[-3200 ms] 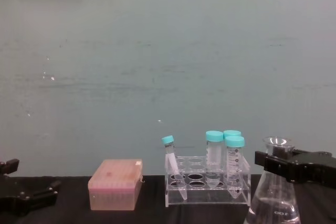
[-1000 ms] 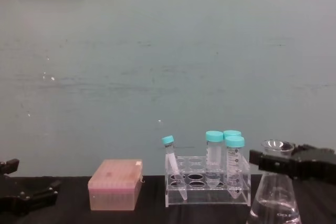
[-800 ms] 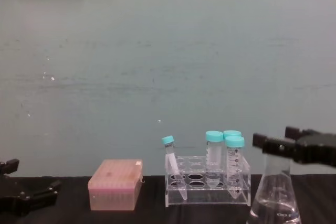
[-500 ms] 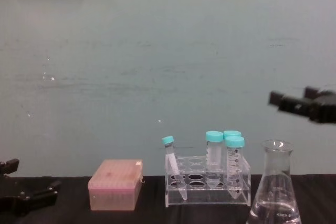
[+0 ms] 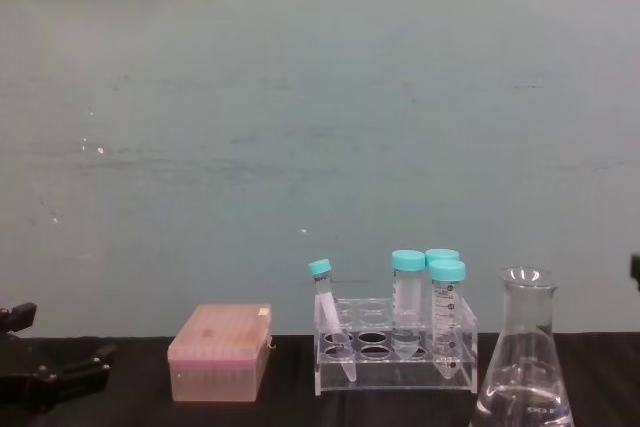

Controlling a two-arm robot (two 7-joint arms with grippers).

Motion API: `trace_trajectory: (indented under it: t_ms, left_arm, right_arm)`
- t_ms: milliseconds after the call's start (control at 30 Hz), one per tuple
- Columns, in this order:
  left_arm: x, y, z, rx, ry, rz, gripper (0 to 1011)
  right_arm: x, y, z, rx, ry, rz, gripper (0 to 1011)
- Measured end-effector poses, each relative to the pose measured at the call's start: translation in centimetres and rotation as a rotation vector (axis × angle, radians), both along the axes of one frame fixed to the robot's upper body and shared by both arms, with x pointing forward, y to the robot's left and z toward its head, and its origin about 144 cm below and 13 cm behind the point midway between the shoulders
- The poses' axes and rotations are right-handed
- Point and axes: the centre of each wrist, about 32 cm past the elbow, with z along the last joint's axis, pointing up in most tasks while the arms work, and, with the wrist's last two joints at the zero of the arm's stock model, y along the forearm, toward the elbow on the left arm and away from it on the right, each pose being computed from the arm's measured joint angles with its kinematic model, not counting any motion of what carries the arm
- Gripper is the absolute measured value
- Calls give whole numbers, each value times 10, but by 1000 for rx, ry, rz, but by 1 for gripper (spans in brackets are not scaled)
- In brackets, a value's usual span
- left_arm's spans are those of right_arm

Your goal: Pick up the beaker with the right gripper, shake it three times, and then put it down.

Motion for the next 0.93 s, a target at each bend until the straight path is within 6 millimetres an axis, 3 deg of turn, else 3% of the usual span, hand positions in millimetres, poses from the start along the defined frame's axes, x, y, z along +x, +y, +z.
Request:
trace_trajectory:
  t_ms: [200, 933]
  left_arm:
    - [0, 0, 0, 0, 0, 0, 1000]
    - [0, 0, 0, 0, 0, 0, 1000]
  right_arm:
    - [-6, -3, -12, 21, 44, -17, 1000]
    - [-5, -3, -10, 15, 37, -16, 1000]
